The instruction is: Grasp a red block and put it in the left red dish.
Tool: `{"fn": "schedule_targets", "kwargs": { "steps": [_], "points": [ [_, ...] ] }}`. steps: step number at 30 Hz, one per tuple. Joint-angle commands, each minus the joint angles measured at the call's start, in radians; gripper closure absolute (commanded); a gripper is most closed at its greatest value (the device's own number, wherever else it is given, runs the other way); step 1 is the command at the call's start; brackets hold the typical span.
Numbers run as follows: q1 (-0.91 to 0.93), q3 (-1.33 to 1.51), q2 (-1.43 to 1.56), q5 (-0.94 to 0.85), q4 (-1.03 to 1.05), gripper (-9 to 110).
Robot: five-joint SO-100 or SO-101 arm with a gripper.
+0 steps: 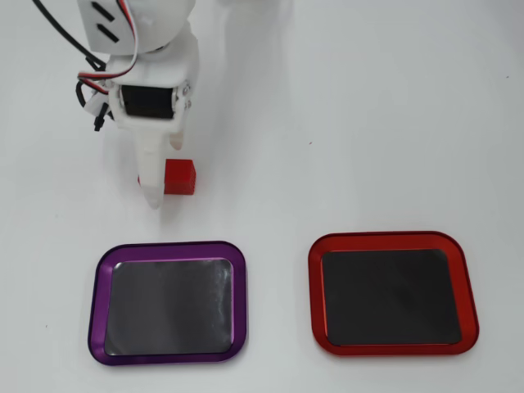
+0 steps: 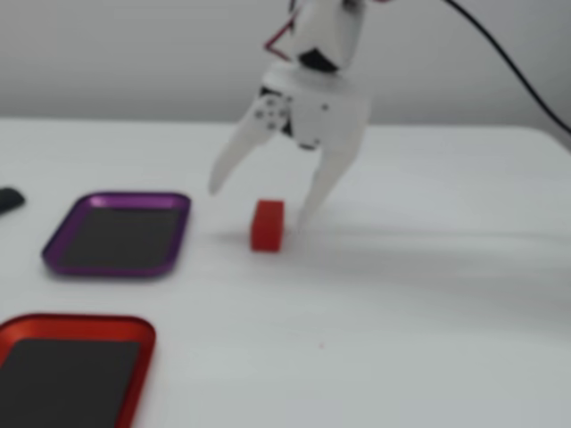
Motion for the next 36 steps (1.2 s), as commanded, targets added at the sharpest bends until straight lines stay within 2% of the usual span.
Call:
{"fn": "schedule_targets", "kwargs": {
  "steps": [1, 6, 27, 36],
  "points": [
    [0.037, -0.041, -0.017, -0.055, -0.003, 70],
    [0.089, -0.041, -0.037, -0.121, -0.003, 70],
    [0.083, -0.043, -0.052, -0.114, -0.017, 70],
    [-0.005, -0.043, -0.052, -0.112, -0.017, 70]
  ]
}}
